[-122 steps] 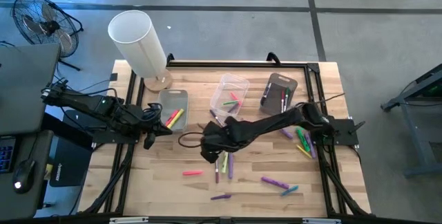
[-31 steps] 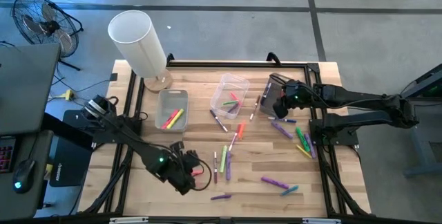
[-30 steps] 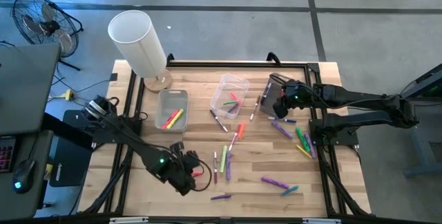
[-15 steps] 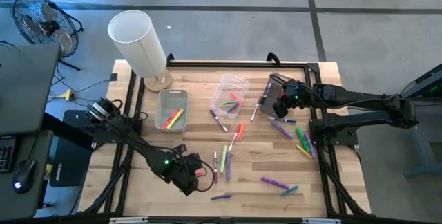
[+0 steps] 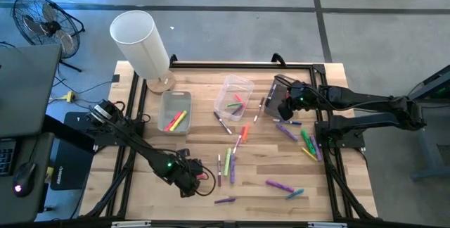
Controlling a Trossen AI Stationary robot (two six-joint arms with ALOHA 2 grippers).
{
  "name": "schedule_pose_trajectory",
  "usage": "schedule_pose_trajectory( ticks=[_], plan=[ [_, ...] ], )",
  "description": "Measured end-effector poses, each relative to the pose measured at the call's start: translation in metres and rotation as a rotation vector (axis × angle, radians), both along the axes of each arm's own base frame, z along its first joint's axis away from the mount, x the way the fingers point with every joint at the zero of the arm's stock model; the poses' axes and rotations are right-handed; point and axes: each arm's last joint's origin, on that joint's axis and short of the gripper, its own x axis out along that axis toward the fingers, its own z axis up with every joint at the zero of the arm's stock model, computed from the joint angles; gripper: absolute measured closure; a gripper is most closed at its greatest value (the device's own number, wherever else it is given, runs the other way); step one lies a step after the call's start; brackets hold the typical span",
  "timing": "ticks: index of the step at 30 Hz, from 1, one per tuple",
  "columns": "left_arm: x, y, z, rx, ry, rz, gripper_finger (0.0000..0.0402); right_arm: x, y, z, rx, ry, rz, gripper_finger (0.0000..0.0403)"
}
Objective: Pick & Place Markers
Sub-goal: Put the pink pen into the transparent bin
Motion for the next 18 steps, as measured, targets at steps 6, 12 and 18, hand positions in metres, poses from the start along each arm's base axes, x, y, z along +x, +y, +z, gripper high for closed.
schedule_pose_trajectory(
  ticks=[6, 12, 18],
  plan=[
    [0.005, -0.005, -0.025, 0.010, 0.069, -0.038, 0.0246, 0.000, 0.000, 0.000, 0.000, 0.000, 0.000, 0.0403],
    [0.007, -0.007, -0.039, 0.036, 0.106, -0.030, 0.0258, 0.000, 0.000, 0.000, 0.003, 0.004, 0.022, 0.0403],
    [0.009, -0.007, -0.039, 0.060, 0.088, -0.053, 0.0357, 0.000, 0.001, 0.000, 0.005, 0.004, 0.026, 0.0403]
  ],
)
